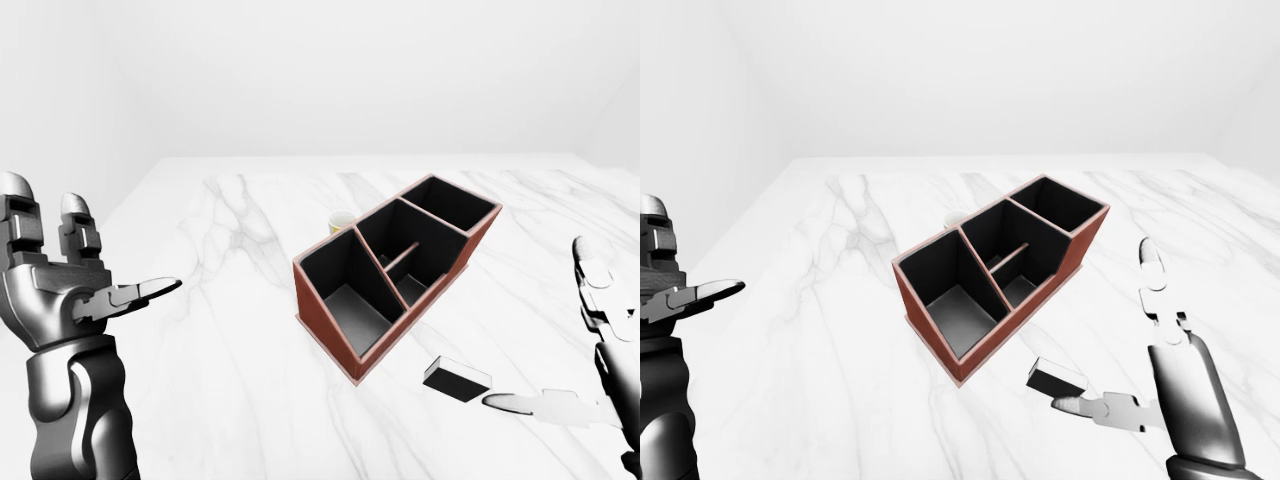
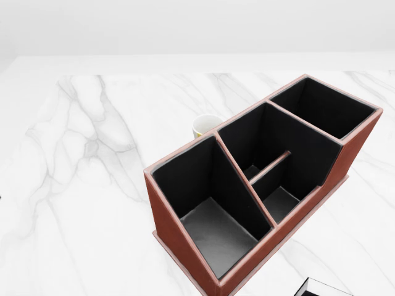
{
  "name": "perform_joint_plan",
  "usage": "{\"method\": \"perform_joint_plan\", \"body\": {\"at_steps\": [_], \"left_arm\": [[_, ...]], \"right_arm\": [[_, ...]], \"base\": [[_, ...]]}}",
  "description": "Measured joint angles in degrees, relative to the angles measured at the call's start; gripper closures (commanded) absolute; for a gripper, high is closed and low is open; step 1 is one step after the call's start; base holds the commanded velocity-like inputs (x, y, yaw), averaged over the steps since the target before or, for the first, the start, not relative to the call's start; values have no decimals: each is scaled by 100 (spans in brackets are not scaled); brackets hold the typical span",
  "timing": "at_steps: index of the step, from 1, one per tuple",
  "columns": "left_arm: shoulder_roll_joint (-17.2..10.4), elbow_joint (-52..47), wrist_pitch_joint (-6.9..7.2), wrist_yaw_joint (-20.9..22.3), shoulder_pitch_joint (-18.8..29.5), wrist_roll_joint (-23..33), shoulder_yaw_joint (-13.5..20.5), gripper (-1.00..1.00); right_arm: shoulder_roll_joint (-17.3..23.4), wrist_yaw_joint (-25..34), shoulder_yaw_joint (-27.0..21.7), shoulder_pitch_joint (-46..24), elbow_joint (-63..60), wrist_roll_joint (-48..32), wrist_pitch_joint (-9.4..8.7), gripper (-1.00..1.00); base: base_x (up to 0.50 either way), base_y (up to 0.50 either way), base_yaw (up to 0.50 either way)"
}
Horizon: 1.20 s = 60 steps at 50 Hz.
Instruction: Pick up the book and place it in the left compartment of the caddy.
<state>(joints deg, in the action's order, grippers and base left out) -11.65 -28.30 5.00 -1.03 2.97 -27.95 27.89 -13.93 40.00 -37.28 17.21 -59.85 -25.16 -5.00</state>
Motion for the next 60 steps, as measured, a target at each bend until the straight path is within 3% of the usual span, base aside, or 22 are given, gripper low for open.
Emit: {"method": "perform_joint_plan", "body": {"at_steps": [25,60], "left_arm": [[-8,-9,0,-11,4,-6,15,-100],[10,2,0,-7,-5,24,-10,-100]], "right_arm": [[167,0,346,551,532,-287,0,-100],[329,0,-4,699,1816,-402,0,-100]], "base": [[0,0,0],[0,0,0]]}}
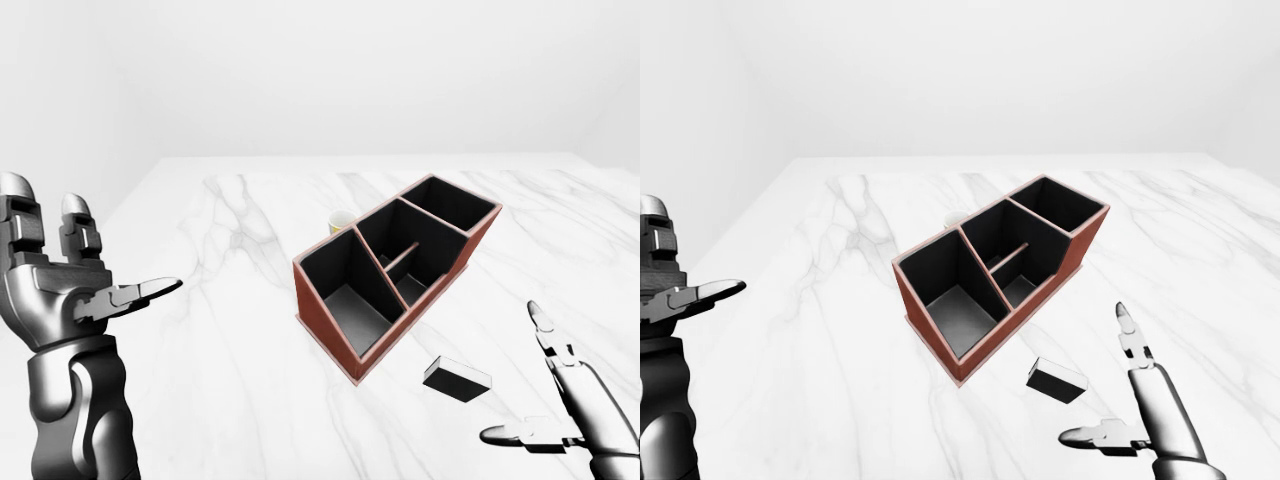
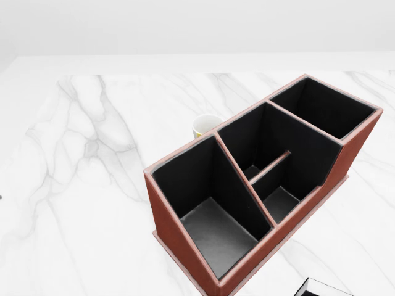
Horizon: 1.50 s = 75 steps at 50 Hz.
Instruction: Pick up the book and place it in the left compartment of the caddy.
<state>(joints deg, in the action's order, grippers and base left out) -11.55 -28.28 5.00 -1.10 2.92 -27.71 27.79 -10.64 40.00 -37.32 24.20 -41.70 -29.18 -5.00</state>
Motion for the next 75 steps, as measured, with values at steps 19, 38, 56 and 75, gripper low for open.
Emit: {"method": "perform_joint_plan", "body": {"at_steps": [19,38,56,75], "left_arm": [[19,-46,0,0,-14,25,-17,-100],[33,-54,0,12,-21,49,-22,-100],[33,7,0,22,-4,74,-46,-100],[34,-30,0,15,-19,59,-35,-100]], "right_arm": [[322,0,-99,-127,686,-210,0,-100],[652,0,-87,-226,1223,-457,0,-100],[940,0,79,-396,1413,-869,0,-100],[1213,0,298,-557,1562,-1235,0,-100]], "base": [[0,0,0],[0,0,0],[0,0,0],[0,0,0]]}}
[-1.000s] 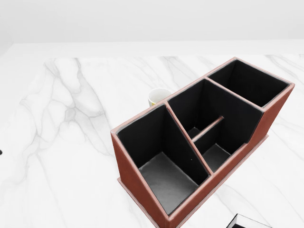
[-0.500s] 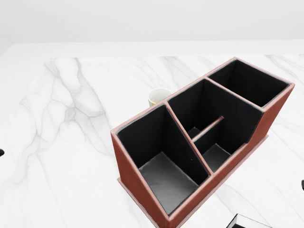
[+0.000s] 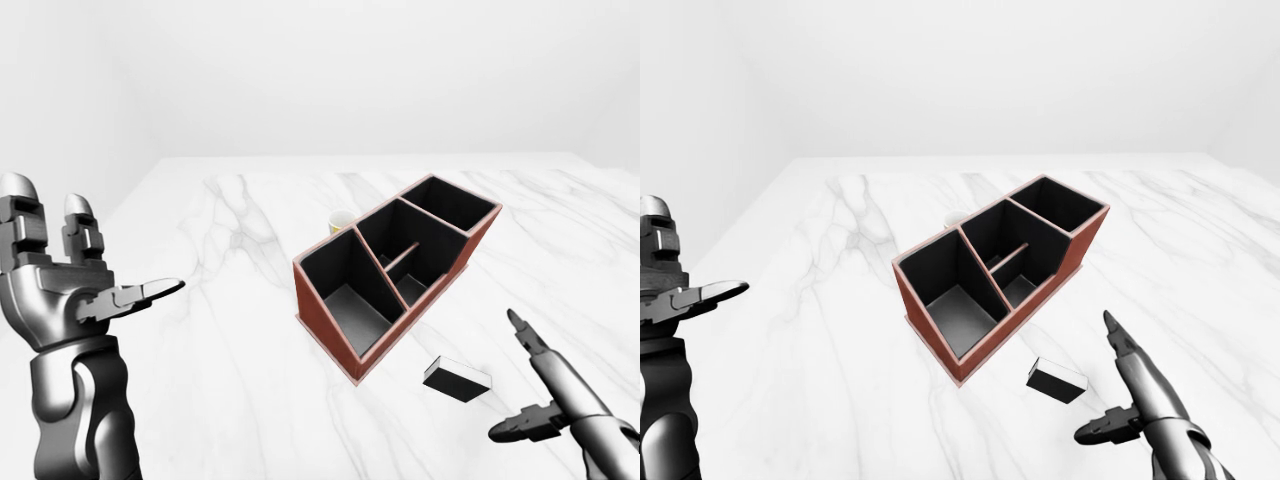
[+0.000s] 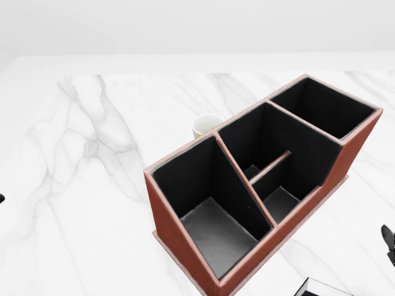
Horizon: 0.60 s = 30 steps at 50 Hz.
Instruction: Pick up the book and place it in the left compartment of the caddy.
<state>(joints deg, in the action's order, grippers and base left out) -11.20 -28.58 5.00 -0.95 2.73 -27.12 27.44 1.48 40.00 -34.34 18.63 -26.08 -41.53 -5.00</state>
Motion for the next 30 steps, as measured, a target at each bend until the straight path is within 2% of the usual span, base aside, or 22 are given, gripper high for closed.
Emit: {"method": "perform_joint_plan", "body": {"at_steps": [30], "left_arm": [[-12,-25,0,-15,12,-50,13,-100]], "right_arm": [[313,0,419,-193,593,-377,0,-100]], "base": [[0,0,0]]}}
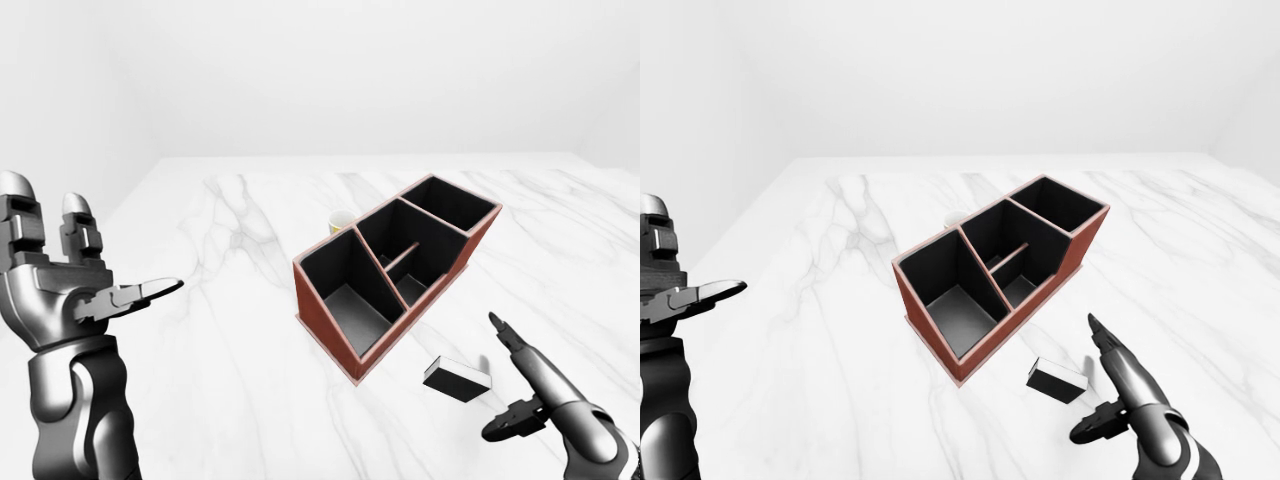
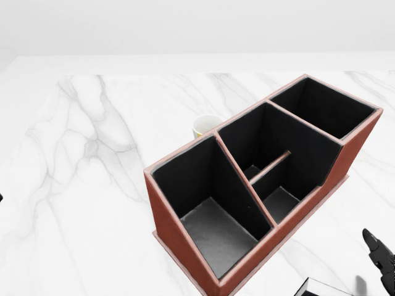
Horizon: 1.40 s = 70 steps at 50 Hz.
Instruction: Pick up the book and place it in the left compartment of the caddy.
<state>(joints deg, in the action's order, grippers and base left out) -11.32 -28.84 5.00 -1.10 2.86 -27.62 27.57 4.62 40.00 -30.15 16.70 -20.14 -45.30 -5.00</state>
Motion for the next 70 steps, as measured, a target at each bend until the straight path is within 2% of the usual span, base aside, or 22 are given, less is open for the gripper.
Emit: {"method": "perform_joint_plan", "body": {"at_steps": [70], "left_arm": [[9,11,0,2,0,20,-19,-100]], "right_arm": [[445,0,725,-332,1183,-252,0,-100]], "base": [[0,0,0]]}}
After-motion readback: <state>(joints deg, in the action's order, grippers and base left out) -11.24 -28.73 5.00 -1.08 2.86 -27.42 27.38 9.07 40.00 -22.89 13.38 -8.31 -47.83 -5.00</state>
